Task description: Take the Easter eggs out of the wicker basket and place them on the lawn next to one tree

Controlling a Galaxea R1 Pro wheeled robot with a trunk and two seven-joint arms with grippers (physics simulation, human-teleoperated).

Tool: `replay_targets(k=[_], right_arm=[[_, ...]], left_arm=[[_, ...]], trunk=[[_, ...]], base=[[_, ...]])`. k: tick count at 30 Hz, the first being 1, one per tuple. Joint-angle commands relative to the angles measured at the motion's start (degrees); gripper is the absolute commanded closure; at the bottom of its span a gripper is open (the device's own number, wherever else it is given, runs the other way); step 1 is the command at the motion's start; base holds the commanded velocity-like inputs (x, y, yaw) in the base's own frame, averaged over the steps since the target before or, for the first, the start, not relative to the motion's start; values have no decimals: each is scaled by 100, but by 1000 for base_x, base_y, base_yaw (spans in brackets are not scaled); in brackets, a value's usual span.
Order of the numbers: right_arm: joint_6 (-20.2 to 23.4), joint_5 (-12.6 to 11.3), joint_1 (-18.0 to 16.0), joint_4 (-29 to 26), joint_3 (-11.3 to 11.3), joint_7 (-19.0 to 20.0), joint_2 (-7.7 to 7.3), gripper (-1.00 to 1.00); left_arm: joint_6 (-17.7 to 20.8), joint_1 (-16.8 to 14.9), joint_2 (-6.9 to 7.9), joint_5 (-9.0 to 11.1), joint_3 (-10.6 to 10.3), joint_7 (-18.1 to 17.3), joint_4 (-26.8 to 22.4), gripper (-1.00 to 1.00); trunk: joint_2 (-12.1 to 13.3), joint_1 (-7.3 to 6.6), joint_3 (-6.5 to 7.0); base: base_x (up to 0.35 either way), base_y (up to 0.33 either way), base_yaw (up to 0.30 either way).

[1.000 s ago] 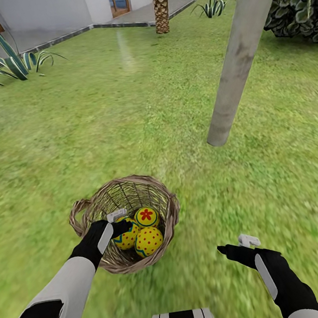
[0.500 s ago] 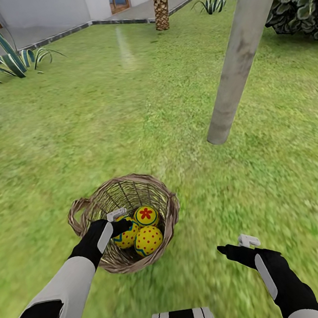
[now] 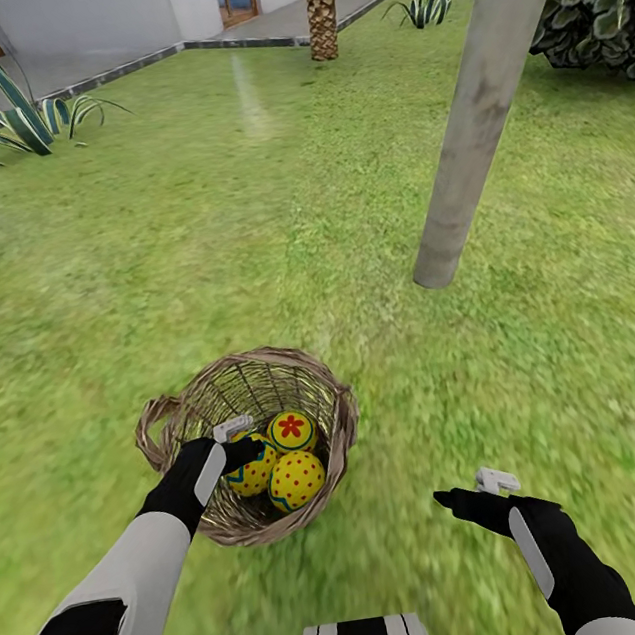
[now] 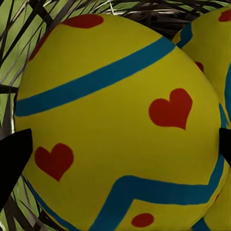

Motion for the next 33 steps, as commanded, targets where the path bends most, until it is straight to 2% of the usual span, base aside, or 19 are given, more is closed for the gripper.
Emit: replay_targets(k=[1,21,25,28,33], right_arm=[[35,-36,-3,-7,-22,10,6,-100],[39,-36,-3,-7,-20,10,6,-100],[36,-36,-3,-7,-14,10,6,-100],[38,-36,-3,-7,-13,10,6,-100],[38,-36,-3,-7,-13,10,6,-100]], left_arm=[[33,3,-2,11,9,46,62,100],[40,3,-2,11,55,28,62,100],[40,3,-2,6,185,35,62,100],[50,3,-2,5,205,36,62,100],[107,3,4,5,210,37,62,100]], trunk=[[-1,0,-5],[-1,0,-5],[-1,0,-5],[2,-5,40],[2,-5,40]], base=[[0,0,0],[0,0,0],[0,0,0],[0,0,0],[0,0,0]])
